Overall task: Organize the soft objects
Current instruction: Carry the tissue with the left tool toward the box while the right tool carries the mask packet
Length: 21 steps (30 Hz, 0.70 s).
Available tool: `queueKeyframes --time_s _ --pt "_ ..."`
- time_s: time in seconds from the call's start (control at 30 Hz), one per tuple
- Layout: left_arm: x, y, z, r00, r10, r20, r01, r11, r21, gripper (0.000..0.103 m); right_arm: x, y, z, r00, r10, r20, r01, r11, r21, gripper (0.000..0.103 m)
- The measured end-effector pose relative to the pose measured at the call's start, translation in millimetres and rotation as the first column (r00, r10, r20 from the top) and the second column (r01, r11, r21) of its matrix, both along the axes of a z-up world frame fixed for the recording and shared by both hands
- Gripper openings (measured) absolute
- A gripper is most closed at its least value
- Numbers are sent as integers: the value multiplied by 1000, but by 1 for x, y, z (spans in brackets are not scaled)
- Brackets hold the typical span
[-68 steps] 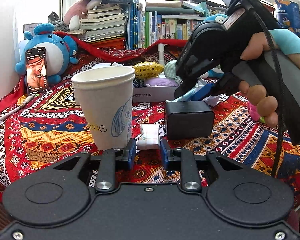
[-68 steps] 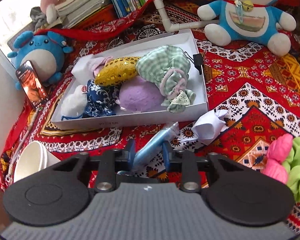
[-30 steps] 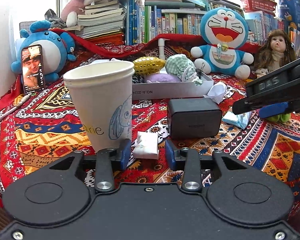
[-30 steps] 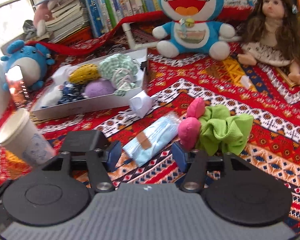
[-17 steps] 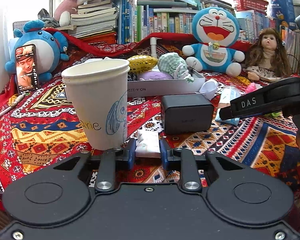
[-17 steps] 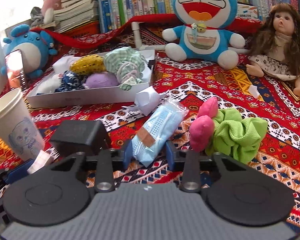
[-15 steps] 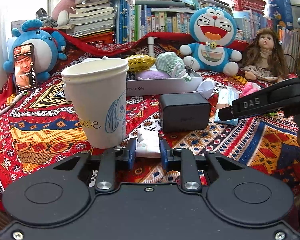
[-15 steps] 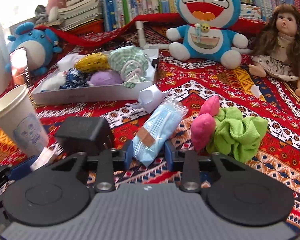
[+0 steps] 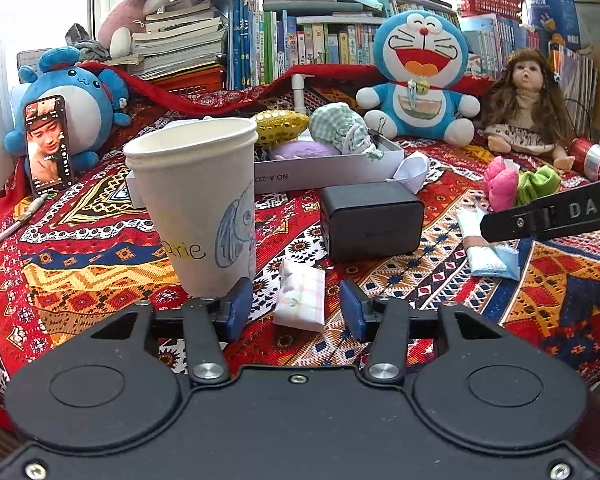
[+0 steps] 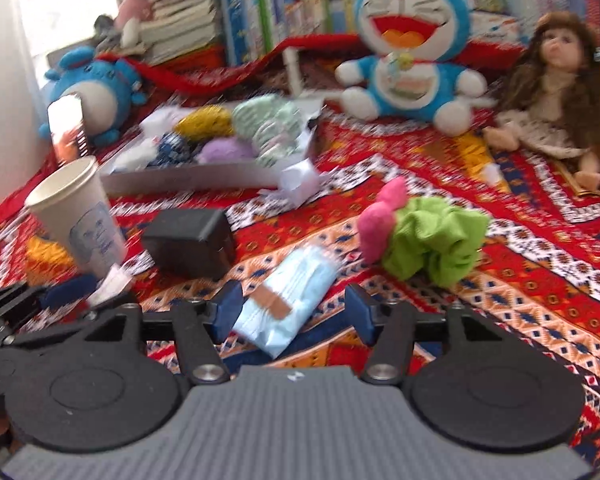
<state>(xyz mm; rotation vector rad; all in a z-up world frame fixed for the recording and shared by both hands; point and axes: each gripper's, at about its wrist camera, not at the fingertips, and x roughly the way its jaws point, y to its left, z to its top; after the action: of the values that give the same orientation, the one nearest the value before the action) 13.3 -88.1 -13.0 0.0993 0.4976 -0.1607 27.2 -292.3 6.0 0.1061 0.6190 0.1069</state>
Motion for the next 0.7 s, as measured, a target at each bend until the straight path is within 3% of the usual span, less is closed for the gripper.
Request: queueKeyframes --time_s 0.17,0.33,0.7 --pt "4 0 -1 1000 -15 -8 15 1000 -14 41 -5 16 -16 996 -57 69 60 998 -35 75" --pt "2 -1 -2 999 -39 -1 39 999 -11 24 -13 27 -29 983 -120 137 129 990 -61 75" --pt "-1 1 1 999 -55 0 55 998 -17 23 -26 53 -37 965 -103 241 146 976 -164 75"
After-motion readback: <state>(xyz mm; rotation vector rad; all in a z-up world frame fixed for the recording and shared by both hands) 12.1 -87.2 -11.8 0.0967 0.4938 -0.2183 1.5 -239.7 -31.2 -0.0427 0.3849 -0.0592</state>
